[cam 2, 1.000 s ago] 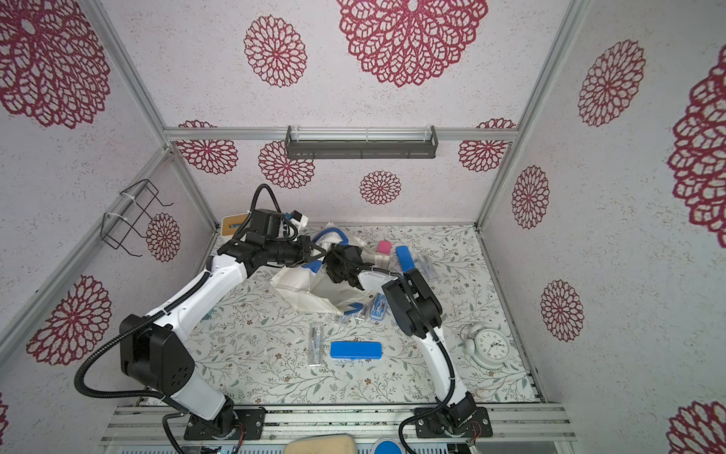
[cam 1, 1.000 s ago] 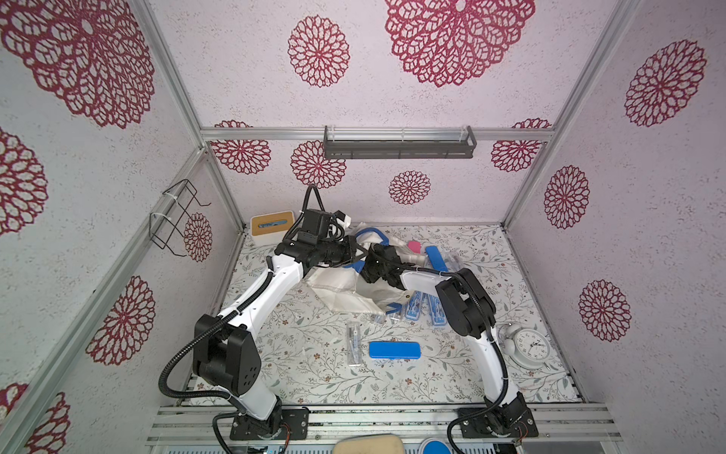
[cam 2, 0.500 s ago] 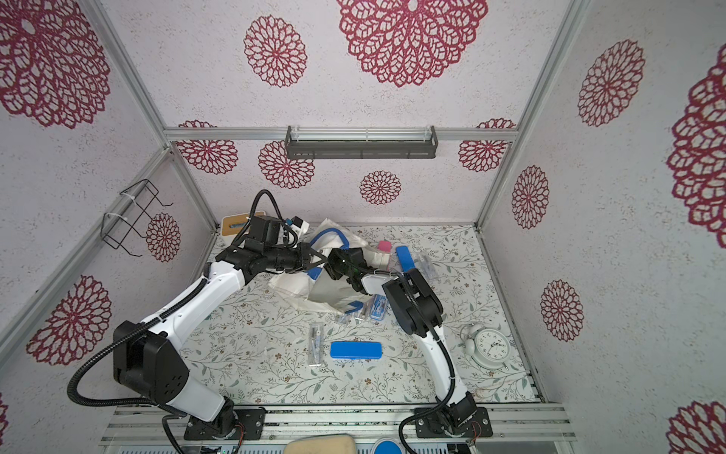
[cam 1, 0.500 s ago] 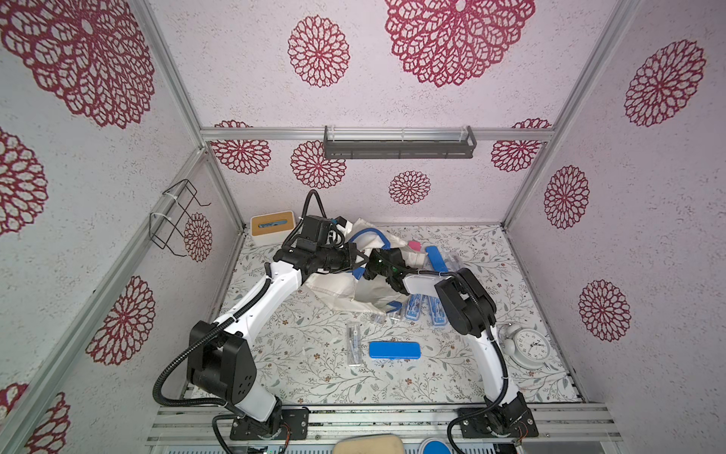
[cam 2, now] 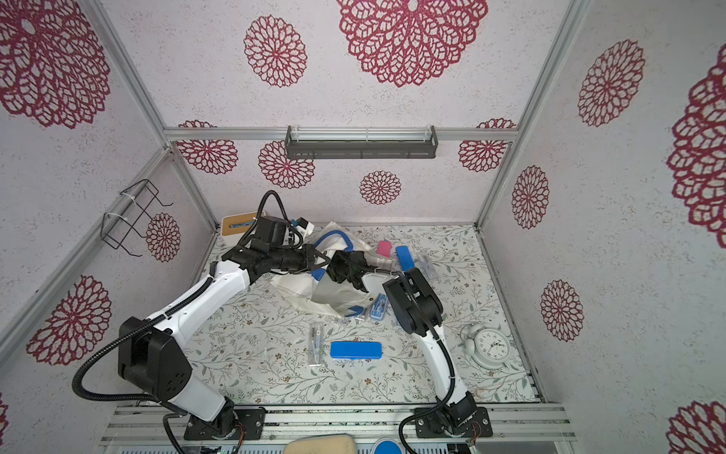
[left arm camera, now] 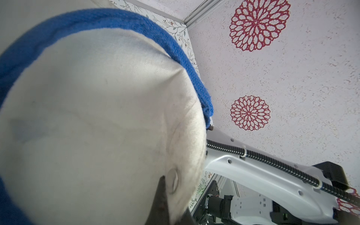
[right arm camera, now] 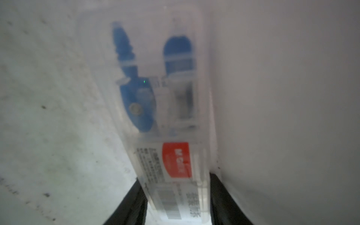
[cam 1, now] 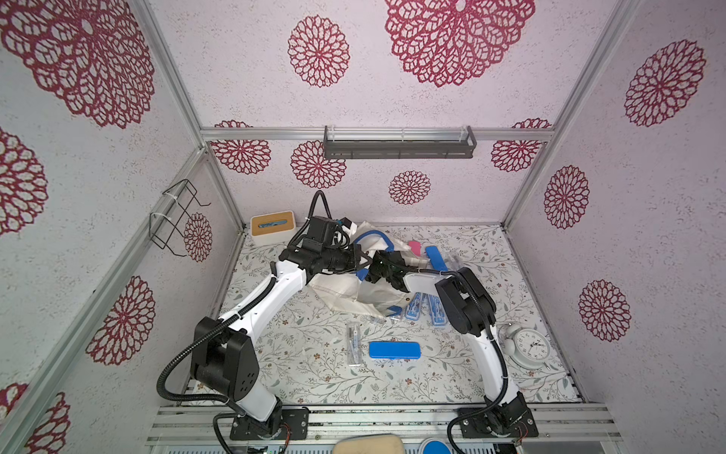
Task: Take out the compass set from the canvas bag
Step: Pick up the compass set from the canvas bag.
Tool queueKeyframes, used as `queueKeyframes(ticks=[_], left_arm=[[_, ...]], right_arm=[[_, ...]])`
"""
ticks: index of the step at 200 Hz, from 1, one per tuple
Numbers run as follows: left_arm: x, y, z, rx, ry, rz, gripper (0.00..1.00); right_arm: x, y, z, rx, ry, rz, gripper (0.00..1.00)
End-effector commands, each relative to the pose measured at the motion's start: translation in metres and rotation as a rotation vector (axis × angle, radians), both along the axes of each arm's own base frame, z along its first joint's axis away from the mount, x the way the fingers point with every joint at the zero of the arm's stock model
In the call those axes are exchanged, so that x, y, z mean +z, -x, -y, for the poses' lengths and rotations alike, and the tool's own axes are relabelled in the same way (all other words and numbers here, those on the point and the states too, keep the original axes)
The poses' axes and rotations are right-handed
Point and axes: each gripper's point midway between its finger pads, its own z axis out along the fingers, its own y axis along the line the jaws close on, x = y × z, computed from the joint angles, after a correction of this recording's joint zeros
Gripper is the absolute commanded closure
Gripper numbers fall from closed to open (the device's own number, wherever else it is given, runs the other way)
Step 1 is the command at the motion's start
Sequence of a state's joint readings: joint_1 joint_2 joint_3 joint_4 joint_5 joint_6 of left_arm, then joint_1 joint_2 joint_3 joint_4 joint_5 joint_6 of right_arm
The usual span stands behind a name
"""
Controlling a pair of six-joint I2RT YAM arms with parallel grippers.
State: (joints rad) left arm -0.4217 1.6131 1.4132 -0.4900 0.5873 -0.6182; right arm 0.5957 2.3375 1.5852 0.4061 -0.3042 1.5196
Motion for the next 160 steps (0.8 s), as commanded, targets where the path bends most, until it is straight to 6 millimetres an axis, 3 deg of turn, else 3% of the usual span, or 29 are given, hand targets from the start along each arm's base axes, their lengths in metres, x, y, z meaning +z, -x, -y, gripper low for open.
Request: queueKeyframes(ticks=[1, 70, 160], left_arm=[[0.020, 0.010, 0.013, -0.066, 0.047, 0.017, 1.00], [0.016, -0.016, -0.008, 0.024, 0.038, 0.008, 1.00], [0.017, -0.049, -0.040, 0.116, 0.078, 0.016, 1.00]], right_arm=[[-0.002, -0.019, 0.019, -0.055, -0.005, -0.002, 0.56], [0.049, -0.017, 0.013, -0.013, -0.066, 0.104, 0.63], [0.115, 0.020, 0.019, 0.042, -0.150, 0.185, 0.64]])
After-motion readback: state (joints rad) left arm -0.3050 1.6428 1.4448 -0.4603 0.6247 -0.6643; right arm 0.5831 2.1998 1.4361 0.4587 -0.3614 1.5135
